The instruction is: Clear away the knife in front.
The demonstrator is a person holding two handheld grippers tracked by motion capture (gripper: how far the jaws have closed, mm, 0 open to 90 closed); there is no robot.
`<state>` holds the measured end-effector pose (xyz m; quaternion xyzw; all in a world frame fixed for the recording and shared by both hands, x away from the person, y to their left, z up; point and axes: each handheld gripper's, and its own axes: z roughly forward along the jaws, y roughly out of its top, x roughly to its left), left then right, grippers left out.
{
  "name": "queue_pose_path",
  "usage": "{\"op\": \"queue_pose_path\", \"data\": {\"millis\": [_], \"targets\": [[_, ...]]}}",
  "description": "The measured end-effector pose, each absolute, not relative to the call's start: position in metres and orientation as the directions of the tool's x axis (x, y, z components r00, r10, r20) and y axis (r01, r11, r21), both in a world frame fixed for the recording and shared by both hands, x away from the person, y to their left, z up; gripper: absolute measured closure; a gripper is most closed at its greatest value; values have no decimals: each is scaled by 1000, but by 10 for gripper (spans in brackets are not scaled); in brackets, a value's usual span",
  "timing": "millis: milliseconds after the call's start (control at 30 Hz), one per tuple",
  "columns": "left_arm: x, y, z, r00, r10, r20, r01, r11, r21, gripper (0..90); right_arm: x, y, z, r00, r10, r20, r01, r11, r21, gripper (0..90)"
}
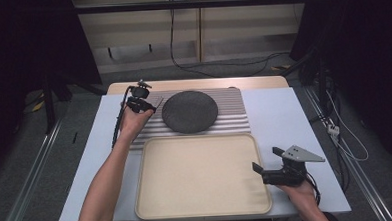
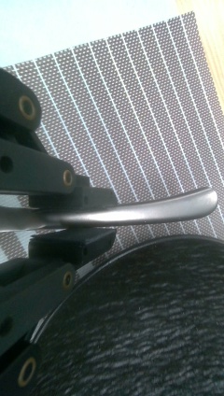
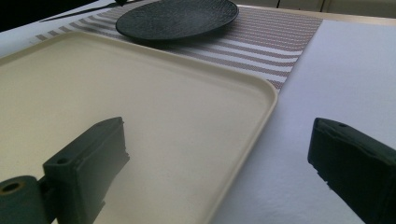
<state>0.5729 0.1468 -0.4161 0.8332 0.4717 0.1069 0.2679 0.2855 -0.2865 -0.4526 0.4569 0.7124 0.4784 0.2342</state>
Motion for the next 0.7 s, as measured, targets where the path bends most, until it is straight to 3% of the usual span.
{"op": "queue_pose_path", "data": {"millis": [700], "targets": [[539, 148, -398, 587, 807, -63, 670, -441, 597, 798, 285, -286, -452, -475, 875, 98, 423, 130, 897, 49]]}}
